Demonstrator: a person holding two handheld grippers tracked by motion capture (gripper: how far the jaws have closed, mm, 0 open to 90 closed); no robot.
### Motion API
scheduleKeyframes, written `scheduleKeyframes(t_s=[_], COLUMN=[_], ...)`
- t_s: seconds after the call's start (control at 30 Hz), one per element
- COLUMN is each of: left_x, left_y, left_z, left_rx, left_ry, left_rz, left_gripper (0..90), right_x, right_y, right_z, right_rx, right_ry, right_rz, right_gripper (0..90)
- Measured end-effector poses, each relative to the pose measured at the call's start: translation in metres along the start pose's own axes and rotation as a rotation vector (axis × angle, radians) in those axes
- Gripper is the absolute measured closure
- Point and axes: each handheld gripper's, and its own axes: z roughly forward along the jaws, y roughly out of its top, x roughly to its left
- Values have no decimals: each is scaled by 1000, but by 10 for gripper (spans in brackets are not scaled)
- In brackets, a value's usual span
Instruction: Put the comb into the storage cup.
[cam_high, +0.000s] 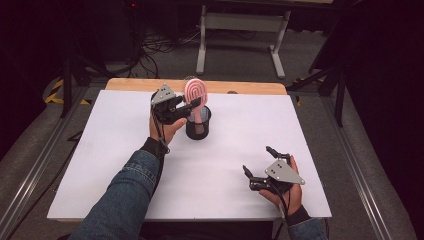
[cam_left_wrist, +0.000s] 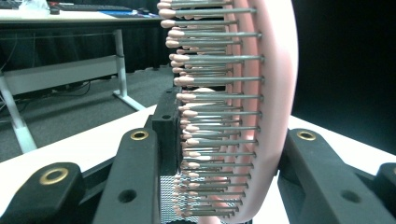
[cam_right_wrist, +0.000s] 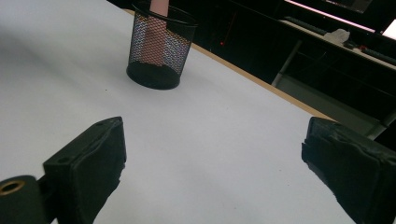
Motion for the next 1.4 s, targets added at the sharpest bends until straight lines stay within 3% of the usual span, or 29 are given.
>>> scheduleKeyframes(t_s=[0.77,1.17,1.4], left_x=[9,27,33], left_y=[-16,-23,-27], left_z=[1,-9,-14], left_rx=[6,-9,13], left_ry=[10,73,91], left_rz=[-53,-121,-123], left_gripper=[622,609,596], right_x=[1,2,2], right_y=[-1,-1,-1], right_z=[2,3,3], right_rx=[14,23,27], right_ry=[8,12,13], right_rz=[-8,-10,-11], right_gripper=[67,67,68])
